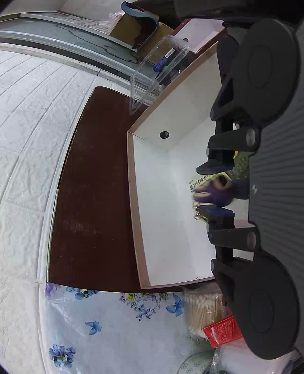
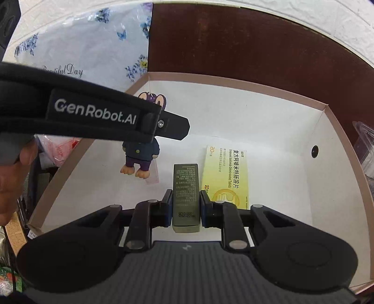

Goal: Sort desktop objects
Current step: 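Carry both items into the cardboard box and open both grippers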

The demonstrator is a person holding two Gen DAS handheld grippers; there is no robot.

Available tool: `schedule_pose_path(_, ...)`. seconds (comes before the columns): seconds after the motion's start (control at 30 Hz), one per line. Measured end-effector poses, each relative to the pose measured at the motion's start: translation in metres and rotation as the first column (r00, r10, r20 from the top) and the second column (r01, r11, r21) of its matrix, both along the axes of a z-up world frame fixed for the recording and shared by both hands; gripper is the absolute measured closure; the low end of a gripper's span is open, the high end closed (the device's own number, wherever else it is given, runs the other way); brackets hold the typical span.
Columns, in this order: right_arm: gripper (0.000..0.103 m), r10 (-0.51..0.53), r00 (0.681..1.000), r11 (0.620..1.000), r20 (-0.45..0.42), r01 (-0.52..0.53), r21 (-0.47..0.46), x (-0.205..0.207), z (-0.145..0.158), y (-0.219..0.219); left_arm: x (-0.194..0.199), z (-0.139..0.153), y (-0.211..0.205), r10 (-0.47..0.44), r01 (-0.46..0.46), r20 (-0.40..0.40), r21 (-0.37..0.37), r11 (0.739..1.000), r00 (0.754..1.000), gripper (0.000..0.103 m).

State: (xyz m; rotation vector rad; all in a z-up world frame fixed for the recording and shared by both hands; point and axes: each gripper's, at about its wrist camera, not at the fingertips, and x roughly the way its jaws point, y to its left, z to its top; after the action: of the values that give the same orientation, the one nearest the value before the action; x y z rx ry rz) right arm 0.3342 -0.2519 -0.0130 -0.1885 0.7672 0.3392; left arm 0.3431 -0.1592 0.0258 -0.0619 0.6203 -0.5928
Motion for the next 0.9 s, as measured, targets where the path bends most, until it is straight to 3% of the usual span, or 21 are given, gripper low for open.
schedule_pose_path(0.13, 0.082, 0.0, 1.0, 1.0, -0.022, 0.0, 0.001, 0.005, -0.006, 0.004, -0.001, 0.002, 0.004, -0.016, 0.016, 0.026, -0.028, 0.999, 1.0, 0.066)
schedule_pose_path(0.2, 0.082, 0.005, 1.0, 1.0, -0.028, -0.006, -0.006, 0.006, -0.008, 0.006, -0.005, 0.005, 0.007, -0.025, 0.026, 0.04, -0.045, 0.999, 0.999, 0.037)
schedule_pose_path(0.27, 0.079, 0.018, 0.999, 1.0, -0.03, -0.018, -0.022, 0.005, -0.009, 0.008, -0.011, 0.009, 0.009, -0.033, 0.037, 0.059, -0.066, 0.997, 0.998, 0.021)
schedule_pose_path(0.37, 0.045, 0.01, 1.0, 1.0, 0.009, -0.01, -0.01, -0.004, -0.005, 0.006, -0.018, 0.016, 0.01, -0.041, 0.047, 0.09, -0.076, 0.996, 0.995, 0.011)
schedule_pose_path(0.67, 0.036, -0.052, 0.995, 0.997, 0.08, 0.047, 0.066, -0.033, 0.021, -0.011, -0.057, 0.03, 0.013, -0.029, 0.041, 0.15, -0.075, 0.996, 0.988, 0.009)
schedule_pose_path(0.73, 0.029, -0.065, 0.993, 0.994, 0.101, 0.056, 0.089, -0.041, 0.027, -0.013, -0.073, 0.033, 0.017, -0.023, 0.037, 0.174, -0.078, 0.996, 0.984, 0.009)
schedule_pose_path(0.8, 0.023, -0.071, 0.989, 0.993, 0.132, 0.057, 0.105, -0.056, 0.034, -0.015, -0.089, 0.035, 0.024, -0.015, 0.034, 0.19, -0.095, 0.995, 0.982, 0.007)
schedule_pose_path(0.9, 0.022, -0.061, 0.985, 0.991, 0.163, 0.04, 0.126, -0.079, 0.045, -0.016, -0.115, 0.036, 0.036, 0.006, 0.02, 0.19, -0.136, 0.991, 0.982, 0.006)
